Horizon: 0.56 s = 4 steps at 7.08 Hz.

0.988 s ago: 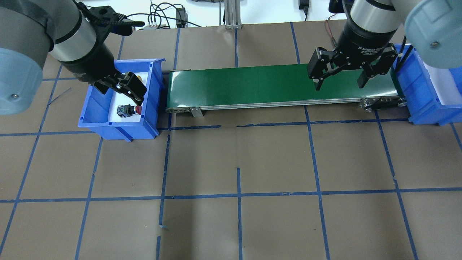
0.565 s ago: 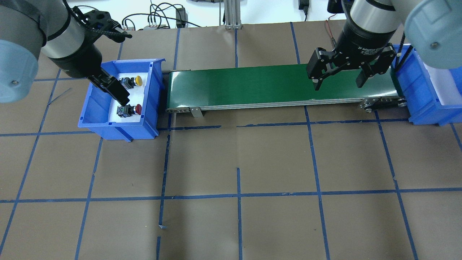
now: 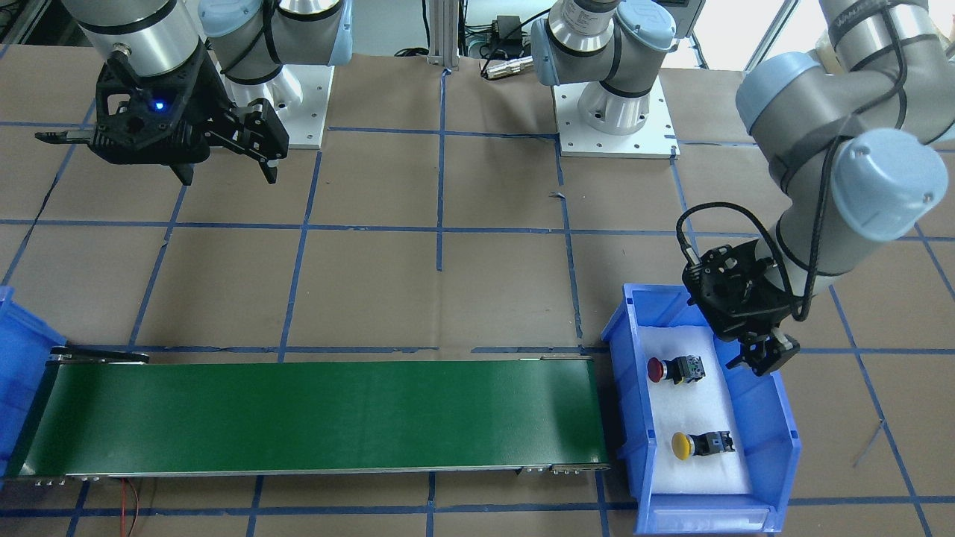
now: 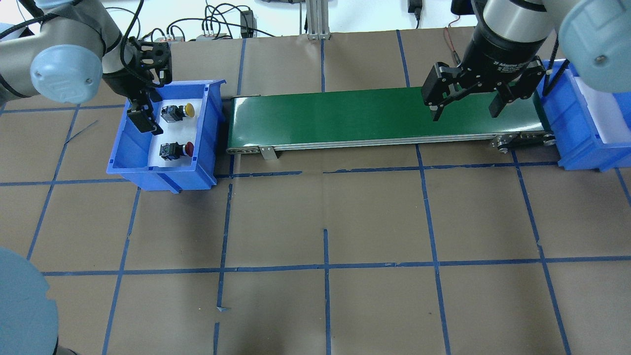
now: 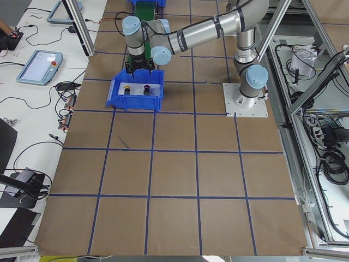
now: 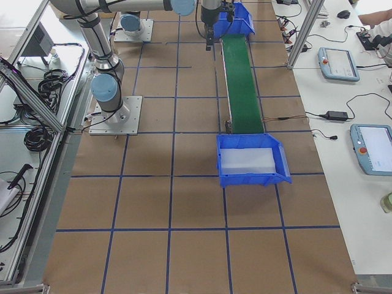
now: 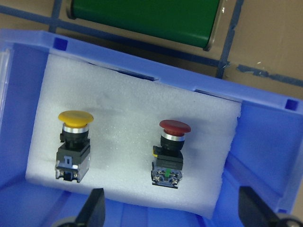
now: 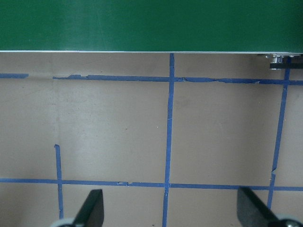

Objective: Transport two buttons from left to right
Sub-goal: 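Close the left gripper on the red-capped button's base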

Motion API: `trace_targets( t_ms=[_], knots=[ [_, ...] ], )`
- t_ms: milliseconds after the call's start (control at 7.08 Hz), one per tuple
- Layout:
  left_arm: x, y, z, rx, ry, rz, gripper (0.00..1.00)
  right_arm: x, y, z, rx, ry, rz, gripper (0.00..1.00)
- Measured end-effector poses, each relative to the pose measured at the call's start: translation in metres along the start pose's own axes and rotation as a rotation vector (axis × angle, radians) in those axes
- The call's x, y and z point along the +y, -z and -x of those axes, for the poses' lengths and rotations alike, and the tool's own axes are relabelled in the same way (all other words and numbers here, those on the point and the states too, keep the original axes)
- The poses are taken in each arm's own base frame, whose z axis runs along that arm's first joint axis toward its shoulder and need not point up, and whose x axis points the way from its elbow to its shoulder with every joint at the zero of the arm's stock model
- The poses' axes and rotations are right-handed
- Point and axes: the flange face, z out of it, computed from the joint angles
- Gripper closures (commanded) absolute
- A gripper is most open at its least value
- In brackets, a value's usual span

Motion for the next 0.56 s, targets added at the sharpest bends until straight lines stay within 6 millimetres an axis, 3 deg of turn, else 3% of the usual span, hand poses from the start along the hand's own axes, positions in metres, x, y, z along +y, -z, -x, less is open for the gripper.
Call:
trace_targets(
  t_ms=[282, 565],
  knots=[
    [0.001, -0.04, 0.016, 0.038, -0.066, 0.004, 0.0, 0.001, -0.001, -0.001, 0.0, -0.002, 0.006, 0.0],
    [0.003, -0.062, 0.024, 0.05, -0.087, 0.037, 0.02, 0.001, -0.003, -0.002, 0.001, -0.004, 0.016, 0.0]
  ],
)
